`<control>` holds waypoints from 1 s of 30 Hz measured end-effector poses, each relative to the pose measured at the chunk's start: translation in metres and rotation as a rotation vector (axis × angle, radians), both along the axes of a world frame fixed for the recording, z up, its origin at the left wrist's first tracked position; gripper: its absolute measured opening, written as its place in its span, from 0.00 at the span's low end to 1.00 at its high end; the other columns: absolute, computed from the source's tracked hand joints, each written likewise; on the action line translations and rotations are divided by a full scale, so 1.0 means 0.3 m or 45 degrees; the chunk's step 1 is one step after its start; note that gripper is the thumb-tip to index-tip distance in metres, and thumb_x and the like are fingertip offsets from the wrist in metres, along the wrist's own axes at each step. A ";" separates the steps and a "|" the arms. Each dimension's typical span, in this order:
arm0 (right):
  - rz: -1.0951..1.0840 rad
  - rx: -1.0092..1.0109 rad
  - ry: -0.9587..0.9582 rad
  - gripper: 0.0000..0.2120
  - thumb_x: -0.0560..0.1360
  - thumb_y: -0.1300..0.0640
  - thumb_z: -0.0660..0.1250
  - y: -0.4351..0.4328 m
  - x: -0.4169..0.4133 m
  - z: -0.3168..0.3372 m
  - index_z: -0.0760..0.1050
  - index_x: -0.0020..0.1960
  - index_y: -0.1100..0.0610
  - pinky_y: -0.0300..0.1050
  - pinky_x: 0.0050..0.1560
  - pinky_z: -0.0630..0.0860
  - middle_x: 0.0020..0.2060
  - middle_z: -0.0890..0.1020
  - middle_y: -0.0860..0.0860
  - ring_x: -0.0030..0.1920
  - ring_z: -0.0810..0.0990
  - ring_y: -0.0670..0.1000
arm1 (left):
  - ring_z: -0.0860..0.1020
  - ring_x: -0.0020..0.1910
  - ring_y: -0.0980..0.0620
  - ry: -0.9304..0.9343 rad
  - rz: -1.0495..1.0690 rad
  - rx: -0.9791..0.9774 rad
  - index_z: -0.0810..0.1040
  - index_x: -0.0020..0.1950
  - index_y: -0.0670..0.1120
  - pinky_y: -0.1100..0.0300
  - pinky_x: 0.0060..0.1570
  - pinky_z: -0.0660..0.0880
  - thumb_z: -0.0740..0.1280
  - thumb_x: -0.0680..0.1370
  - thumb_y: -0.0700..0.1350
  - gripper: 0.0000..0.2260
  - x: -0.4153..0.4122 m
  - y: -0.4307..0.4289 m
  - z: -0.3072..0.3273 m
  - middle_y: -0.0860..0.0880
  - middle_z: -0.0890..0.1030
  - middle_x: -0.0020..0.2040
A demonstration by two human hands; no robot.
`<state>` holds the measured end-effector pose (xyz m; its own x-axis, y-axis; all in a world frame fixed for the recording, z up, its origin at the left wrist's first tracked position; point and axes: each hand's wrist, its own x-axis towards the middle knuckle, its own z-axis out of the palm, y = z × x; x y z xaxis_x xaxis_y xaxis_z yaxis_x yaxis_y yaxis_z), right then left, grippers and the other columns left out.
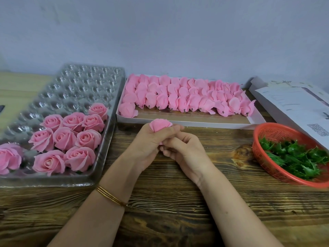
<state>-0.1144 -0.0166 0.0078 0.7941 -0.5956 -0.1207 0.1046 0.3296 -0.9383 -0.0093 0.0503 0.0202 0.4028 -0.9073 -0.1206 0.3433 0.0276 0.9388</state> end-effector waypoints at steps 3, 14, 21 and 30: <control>-0.003 0.014 -0.019 0.09 0.73 0.73 0.68 0.004 -0.001 0.003 0.82 0.42 0.61 0.40 0.43 0.77 0.33 0.81 0.53 0.39 0.78 0.50 | 0.81 0.39 0.50 0.004 0.017 -0.002 0.85 0.47 0.42 0.60 0.36 0.76 0.73 0.67 0.48 0.13 0.001 -0.003 -0.005 0.43 0.82 0.40; -0.297 -0.576 0.089 0.14 0.67 0.71 0.76 0.027 0.008 -0.009 0.79 0.44 0.55 0.36 0.40 0.75 0.31 0.80 0.43 0.33 0.76 0.43 | 0.79 0.42 0.49 0.056 0.094 -0.021 0.84 0.41 0.43 0.61 0.45 0.80 0.71 0.75 0.39 0.04 -0.009 -0.008 -0.004 0.45 0.81 0.39; -0.279 -0.486 0.065 0.09 0.69 0.71 0.75 0.022 0.006 -0.012 0.81 0.42 0.58 0.43 0.45 0.78 0.34 0.82 0.51 0.38 0.79 0.49 | 0.83 0.44 0.51 0.030 0.041 -0.023 0.84 0.46 0.41 0.60 0.45 0.81 0.75 0.67 0.46 0.12 0.008 -0.008 -0.023 0.45 0.84 0.42; -0.125 -0.112 0.055 0.01 0.71 0.66 0.74 0.005 -0.004 0.000 0.83 0.42 0.64 0.40 0.38 0.74 0.31 0.78 0.55 0.33 0.74 0.48 | 0.74 0.46 0.45 0.091 -0.269 -0.114 0.84 0.47 0.40 0.53 0.44 0.69 0.75 0.66 0.44 0.12 0.037 0.020 -0.004 0.37 0.78 0.54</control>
